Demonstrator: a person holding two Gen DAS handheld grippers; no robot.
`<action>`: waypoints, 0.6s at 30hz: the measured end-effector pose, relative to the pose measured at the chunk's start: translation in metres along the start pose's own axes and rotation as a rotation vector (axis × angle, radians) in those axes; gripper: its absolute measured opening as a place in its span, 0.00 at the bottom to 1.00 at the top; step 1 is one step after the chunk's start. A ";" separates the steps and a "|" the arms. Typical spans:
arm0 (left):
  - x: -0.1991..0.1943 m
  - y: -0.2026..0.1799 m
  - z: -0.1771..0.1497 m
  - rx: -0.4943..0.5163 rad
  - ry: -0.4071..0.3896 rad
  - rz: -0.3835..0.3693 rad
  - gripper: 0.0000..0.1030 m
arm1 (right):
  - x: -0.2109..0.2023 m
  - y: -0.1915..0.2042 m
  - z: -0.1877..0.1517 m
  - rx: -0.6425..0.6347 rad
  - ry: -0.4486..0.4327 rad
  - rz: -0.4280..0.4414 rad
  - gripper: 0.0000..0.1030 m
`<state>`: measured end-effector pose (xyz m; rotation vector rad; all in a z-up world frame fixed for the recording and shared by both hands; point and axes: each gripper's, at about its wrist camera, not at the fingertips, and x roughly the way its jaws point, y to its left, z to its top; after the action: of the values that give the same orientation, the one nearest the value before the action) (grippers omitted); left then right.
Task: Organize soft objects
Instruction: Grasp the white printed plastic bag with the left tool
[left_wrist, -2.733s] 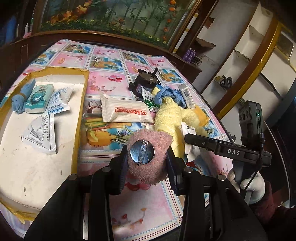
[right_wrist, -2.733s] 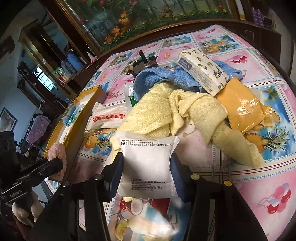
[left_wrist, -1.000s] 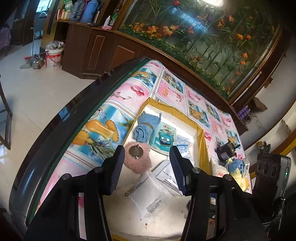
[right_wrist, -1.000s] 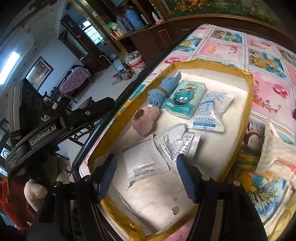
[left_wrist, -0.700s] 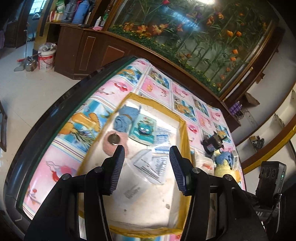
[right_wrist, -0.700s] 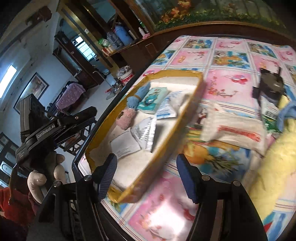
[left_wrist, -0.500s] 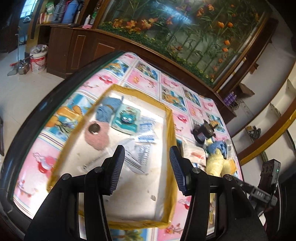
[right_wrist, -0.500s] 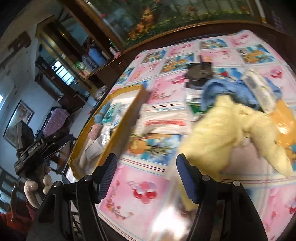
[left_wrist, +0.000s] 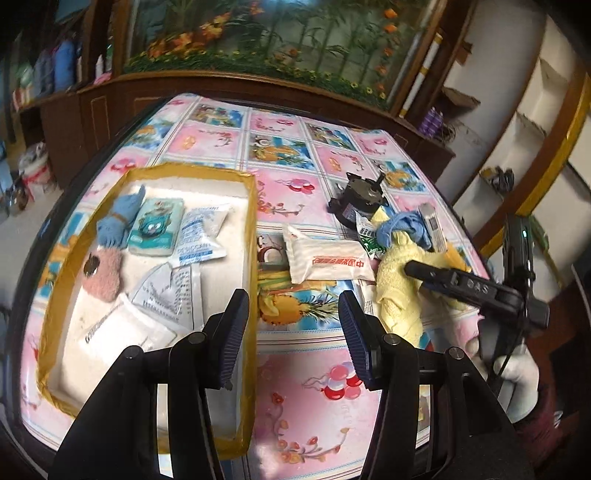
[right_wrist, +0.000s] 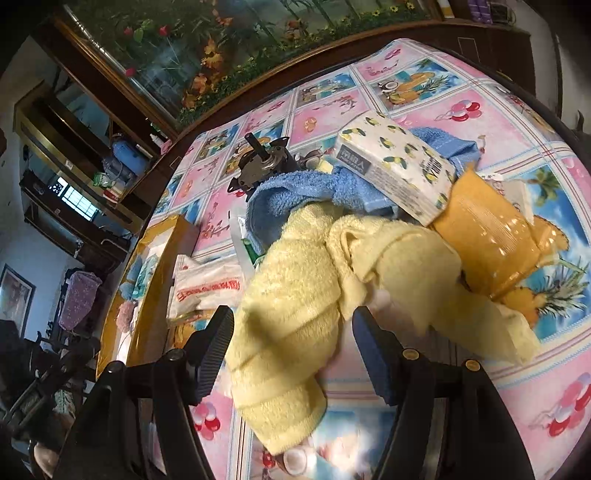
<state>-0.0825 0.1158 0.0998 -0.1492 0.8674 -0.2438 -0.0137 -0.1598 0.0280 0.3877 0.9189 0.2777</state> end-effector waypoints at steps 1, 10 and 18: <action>0.004 -0.009 0.004 0.054 0.004 0.012 0.49 | 0.005 0.001 0.003 0.005 0.000 -0.018 0.65; 0.085 -0.058 0.036 0.438 0.102 0.016 0.49 | 0.009 -0.005 0.000 -0.030 0.031 0.018 0.47; 0.158 -0.061 0.057 0.554 0.242 0.030 0.49 | -0.005 -0.027 -0.008 -0.014 0.065 0.087 0.47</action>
<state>0.0501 0.0158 0.0343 0.4167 1.0103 -0.4707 -0.0211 -0.1846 0.0151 0.4080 0.9643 0.3780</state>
